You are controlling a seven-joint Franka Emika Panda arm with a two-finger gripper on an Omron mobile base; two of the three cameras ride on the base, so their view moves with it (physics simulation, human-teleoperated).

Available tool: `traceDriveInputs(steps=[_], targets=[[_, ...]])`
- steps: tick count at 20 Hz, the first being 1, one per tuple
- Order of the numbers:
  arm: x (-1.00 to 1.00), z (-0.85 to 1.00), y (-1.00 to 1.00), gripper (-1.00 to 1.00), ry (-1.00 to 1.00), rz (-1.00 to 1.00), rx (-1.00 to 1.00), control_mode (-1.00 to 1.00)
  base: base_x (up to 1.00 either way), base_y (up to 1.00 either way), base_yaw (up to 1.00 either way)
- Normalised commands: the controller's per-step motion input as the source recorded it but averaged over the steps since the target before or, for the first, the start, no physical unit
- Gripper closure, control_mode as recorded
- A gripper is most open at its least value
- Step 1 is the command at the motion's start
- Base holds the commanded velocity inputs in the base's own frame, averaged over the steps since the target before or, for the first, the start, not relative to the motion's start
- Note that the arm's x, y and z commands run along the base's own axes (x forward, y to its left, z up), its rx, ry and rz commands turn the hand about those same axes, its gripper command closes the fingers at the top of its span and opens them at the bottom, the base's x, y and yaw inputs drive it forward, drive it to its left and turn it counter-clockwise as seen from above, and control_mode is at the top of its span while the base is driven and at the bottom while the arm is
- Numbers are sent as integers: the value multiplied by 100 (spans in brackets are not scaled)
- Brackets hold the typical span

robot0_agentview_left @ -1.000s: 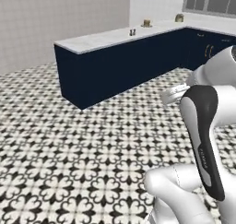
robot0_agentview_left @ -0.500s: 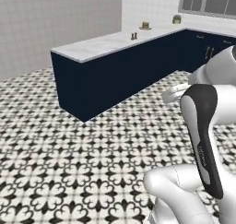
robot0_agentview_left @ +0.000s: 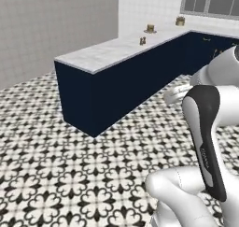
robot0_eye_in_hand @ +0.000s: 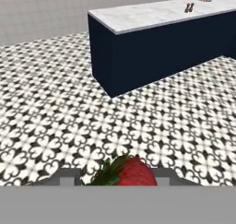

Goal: Take the strawberry from the fridge and place it on top of the pancake, located on the dining counter.

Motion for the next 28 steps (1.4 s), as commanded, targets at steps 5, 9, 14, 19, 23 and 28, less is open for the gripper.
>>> traceDriveInputs(steps=[5, 9, 14, 19, 23, 28], targets=[[0, 0, 0, 100, 0, 0, 0, 100, 82, 100, -30], [0, 0, 0, 100, 0, 0, 0, 100, 77, 100, -32], [0, 0, 0, 100, 0, 0, 0, 100, 57, 100, -32], [0, 0, 0, 100, 0, 0, 0, 100, 17, 100, -14], [0, 0, 0, 100, 0, 0, 0, 100, 16, 100, -9], [0, 0, 0, 100, 0, 0, 0, 100, 26, 100, -22]])
